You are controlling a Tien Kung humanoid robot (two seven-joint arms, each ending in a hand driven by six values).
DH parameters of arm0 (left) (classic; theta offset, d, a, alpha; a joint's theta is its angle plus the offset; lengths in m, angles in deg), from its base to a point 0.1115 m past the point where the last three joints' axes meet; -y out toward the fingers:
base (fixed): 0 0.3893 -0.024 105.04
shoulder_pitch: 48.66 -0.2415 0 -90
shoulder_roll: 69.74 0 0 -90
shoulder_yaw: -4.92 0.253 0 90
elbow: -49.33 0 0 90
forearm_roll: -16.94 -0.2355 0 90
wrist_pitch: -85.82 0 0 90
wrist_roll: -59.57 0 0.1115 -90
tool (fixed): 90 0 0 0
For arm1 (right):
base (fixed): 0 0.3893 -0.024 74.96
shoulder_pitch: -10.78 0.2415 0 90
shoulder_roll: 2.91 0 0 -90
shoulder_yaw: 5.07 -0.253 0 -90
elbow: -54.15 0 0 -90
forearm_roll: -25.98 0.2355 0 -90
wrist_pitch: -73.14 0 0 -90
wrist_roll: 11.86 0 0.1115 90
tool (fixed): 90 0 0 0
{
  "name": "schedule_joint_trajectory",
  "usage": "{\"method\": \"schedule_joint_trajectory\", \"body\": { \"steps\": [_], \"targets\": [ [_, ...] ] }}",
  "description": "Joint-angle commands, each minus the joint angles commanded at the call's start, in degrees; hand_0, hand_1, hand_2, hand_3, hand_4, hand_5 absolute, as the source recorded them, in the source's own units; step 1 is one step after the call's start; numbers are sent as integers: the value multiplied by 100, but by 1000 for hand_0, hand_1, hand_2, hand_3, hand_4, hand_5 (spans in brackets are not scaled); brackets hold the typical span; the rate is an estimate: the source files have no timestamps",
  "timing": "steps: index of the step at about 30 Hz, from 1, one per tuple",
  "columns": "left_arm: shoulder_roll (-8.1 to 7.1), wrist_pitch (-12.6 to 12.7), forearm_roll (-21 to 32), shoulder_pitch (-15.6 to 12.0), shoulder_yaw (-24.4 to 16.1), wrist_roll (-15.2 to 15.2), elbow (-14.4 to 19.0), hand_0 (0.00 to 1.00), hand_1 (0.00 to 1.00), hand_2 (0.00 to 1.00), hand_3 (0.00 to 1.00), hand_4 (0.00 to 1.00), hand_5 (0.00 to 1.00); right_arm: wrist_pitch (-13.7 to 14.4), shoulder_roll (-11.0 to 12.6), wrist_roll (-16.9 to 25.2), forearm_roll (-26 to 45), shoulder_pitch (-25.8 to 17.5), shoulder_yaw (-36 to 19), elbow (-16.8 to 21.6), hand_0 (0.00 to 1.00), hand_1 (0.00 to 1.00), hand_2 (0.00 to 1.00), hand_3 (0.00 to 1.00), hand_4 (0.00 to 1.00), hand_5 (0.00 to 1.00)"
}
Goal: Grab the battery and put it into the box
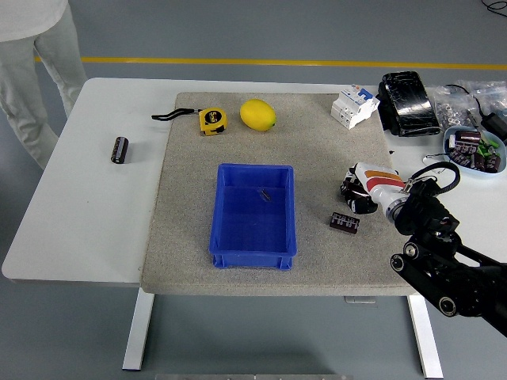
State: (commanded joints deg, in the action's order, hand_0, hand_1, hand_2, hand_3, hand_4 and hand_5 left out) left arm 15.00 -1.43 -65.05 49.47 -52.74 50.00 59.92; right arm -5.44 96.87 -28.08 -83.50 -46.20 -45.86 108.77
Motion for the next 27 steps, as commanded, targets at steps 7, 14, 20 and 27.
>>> {"method": "schedule_joint_trajectory", "body": {
  "steps": [7,14,20,27],
  "targets": [
    [0,10,9,5,1,8,-3,619,577,625,704,729,718,-76,2,-12,-16,12,4,-7,227,271,353,415,898,11],
    [-3,14,26,9,10,16,-6,621,578,625,704,728,717,-88,15,-11,-36,16,-1,0,155,226,333,406,899,78],
    [-9,9,10,7,-2,6,-3,620,576,624,703,728,716,-75,44,2,-62,35,-12,49,126,206,324,398,899,77],
    [-24,1,-35,-13,-37,-19,3,611,575,621,701,728,715,-80,112,15,-54,59,37,66,124,193,320,403,903,82]
  ]
}}
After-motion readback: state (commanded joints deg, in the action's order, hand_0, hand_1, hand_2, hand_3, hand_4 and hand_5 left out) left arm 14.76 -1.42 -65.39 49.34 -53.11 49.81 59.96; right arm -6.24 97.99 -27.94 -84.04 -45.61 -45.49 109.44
